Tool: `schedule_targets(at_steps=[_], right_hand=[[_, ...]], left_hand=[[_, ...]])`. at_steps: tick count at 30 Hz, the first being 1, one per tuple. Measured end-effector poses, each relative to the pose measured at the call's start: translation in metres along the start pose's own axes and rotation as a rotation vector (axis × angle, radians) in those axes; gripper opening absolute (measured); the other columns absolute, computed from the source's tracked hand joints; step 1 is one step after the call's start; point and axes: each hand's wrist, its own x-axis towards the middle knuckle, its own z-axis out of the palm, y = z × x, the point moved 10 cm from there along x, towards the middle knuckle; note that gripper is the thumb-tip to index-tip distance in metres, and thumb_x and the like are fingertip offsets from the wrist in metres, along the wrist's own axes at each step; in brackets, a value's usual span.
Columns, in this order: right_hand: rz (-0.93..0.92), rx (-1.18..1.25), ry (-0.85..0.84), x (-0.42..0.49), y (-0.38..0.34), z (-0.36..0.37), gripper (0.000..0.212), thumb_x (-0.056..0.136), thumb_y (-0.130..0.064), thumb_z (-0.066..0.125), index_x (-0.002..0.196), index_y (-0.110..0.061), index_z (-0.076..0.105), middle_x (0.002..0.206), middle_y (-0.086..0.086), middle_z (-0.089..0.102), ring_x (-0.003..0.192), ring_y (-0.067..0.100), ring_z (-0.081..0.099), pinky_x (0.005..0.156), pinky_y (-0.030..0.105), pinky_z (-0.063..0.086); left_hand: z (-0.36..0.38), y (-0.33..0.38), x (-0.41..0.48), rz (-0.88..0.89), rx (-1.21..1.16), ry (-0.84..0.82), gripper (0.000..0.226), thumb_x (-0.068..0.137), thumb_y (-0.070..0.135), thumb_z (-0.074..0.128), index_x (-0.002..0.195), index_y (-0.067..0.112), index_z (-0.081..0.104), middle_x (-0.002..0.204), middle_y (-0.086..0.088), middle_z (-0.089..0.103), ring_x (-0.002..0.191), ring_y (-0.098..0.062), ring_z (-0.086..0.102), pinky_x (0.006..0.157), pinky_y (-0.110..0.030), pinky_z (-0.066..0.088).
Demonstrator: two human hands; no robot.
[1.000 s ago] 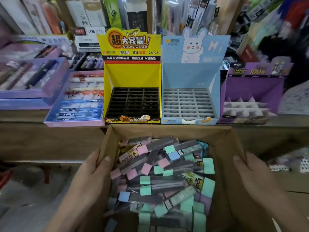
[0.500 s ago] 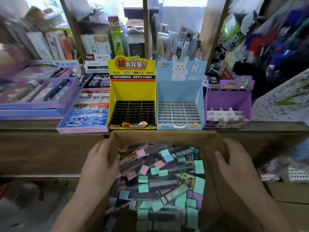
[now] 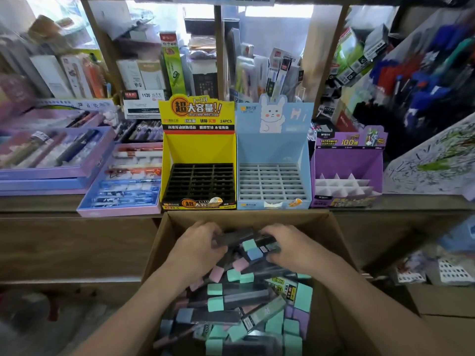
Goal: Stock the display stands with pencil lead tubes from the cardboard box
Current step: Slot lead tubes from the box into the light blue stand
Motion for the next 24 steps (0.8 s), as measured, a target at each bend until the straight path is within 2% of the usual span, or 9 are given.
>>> schedule_targets(at_steps=[3, 6, 8, 11, 19, 22, 24], right_hand=[[0.007, -0.047, -0.01, 0.01, 0.003, 0.01, 0.059, 0.094, -0.028, 0.073, 0.148, -0.025, 0.048, 0.148, -0.002, 0.049, 0.14, 0.024, 0.042, 0.118, 0.045, 0.036], [-0.021, -0.029, -0.004, 0.016, 0.005, 0.015, 0.047, 0.095, -0.027, 0.072, 0.139, -0.03, 0.056, 0.141, -0.007, 0.053, 0.136, 0.02, 0.044, 0.115, 0.042, 0.036], [-0.032, -0.007, 0.007, 0.016, 0.005, 0.018, 0.044, 0.096, -0.027, 0.071, 0.137, -0.036, 0.058, 0.138, -0.011, 0.053, 0.135, 0.019, 0.042, 0.115, 0.042, 0.035], [-0.073, -0.037, 0.012, 0.015, 0.003, 0.02, 0.047, 0.096, -0.031, 0.07, 0.141, -0.037, 0.055, 0.139, -0.012, 0.052, 0.135, 0.017, 0.039, 0.114, 0.039, 0.03], [-0.149, 0.001, -0.059, 0.016, 0.004, 0.027, 0.042, 0.098, -0.038, 0.064, 0.138, -0.035, 0.052, 0.132, -0.014, 0.049, 0.132, 0.013, 0.038, 0.111, 0.039, 0.033], [-0.169, 0.059, -0.042, 0.013, 0.001, 0.023, 0.033, 0.104, -0.037, 0.055, 0.136, -0.03, 0.053, 0.13, -0.014, 0.051, 0.129, 0.008, 0.044, 0.11, 0.036, 0.038], [-0.166, 0.078, -0.015, 0.011, 0.0, 0.017, 0.027, 0.106, -0.039, 0.052, 0.129, -0.027, 0.056, 0.124, -0.013, 0.054, 0.118, 0.004, 0.051, 0.103, 0.035, 0.045]], left_hand=[[0.012, -0.012, 0.001, -0.028, -0.027, 0.005, 0.03, 0.087, 0.038, 0.074, 0.113, 0.032, 0.061, 0.112, 0.013, 0.054, 0.107, -0.012, 0.055, 0.09, -0.031, 0.049], [0.017, -0.02, 0.004, -0.045, -0.056, -0.005, 0.026, 0.085, 0.035, 0.075, 0.102, 0.033, 0.056, 0.103, 0.015, 0.055, 0.101, -0.012, 0.06, 0.085, -0.033, 0.051], [0.019, -0.024, 0.004, -0.07, -0.09, -0.022, 0.024, 0.086, 0.032, 0.075, 0.097, 0.034, 0.054, 0.101, 0.014, 0.057, 0.095, -0.01, 0.063, 0.084, -0.037, 0.054], [0.023, -0.028, 0.006, -0.088, -0.092, -0.035, 0.021, 0.086, 0.032, 0.075, 0.093, 0.035, 0.056, 0.102, 0.014, 0.059, 0.096, -0.009, 0.063, 0.086, -0.037, 0.054], [0.025, -0.028, 0.011, -0.042, -0.112, -0.046, 0.014, 0.09, 0.035, 0.073, 0.092, 0.039, 0.06, 0.1, 0.019, 0.056, 0.093, -0.003, 0.056, 0.081, -0.027, 0.044], [0.02, -0.025, 0.011, -0.004, -0.164, -0.025, 0.01, 0.093, 0.035, 0.07, 0.092, 0.039, 0.061, 0.102, 0.019, 0.057, 0.094, 0.001, 0.056, 0.08, -0.022, 0.043], [0.013, -0.024, 0.01, 0.005, -0.218, -0.007, 0.006, 0.095, 0.034, 0.069, 0.097, 0.038, 0.064, 0.098, 0.017, 0.064, 0.089, 0.003, 0.061, 0.071, -0.012, 0.042]])
